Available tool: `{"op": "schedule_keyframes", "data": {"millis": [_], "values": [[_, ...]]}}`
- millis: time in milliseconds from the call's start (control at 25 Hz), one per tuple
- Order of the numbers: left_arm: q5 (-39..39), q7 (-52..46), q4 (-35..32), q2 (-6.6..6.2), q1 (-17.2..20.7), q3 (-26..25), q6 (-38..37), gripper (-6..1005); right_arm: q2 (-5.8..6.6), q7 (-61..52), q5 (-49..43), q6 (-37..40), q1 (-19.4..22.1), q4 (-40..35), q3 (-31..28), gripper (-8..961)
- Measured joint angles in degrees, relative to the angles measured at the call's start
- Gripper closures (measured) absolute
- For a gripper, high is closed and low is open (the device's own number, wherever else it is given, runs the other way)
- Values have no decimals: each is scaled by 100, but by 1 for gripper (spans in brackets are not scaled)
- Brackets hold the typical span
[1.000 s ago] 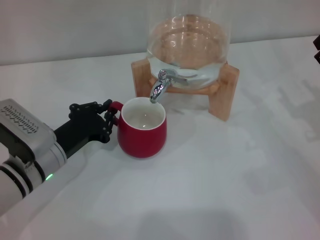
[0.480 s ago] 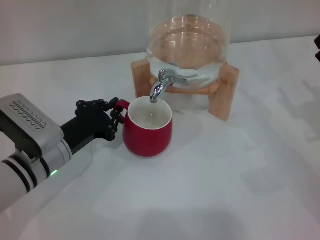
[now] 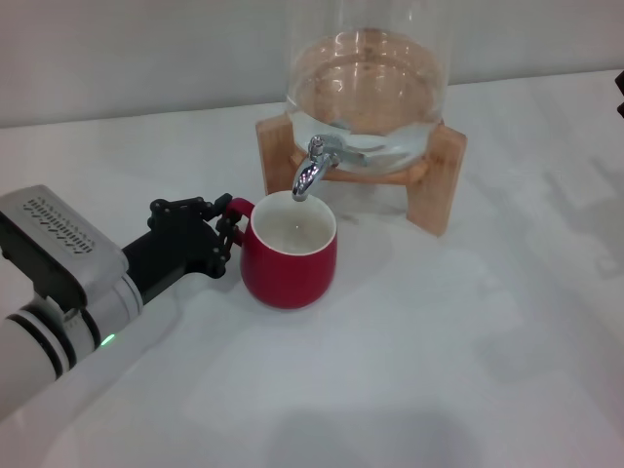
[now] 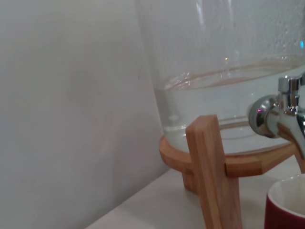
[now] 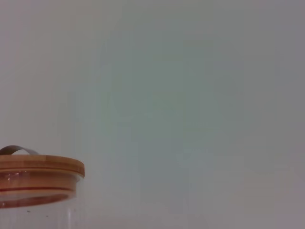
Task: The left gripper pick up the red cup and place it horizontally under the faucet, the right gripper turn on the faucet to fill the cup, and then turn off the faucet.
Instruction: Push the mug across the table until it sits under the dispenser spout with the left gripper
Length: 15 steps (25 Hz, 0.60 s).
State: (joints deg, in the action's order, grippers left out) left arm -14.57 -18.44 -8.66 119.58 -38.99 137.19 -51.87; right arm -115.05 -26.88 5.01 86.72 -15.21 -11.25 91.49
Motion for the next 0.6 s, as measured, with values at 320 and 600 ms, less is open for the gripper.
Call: {"op": "schedule_keyframes", "data": {"millis": [320, 600], "values": [[-2, 29, -89, 12, 9, -1, 347, 882, 0, -36, 0, 20, 10, 0, 9, 162], [36, 32, -120, 13, 5, 1, 377, 884, 0, -37, 0, 20, -17, 0, 9, 161]]}}
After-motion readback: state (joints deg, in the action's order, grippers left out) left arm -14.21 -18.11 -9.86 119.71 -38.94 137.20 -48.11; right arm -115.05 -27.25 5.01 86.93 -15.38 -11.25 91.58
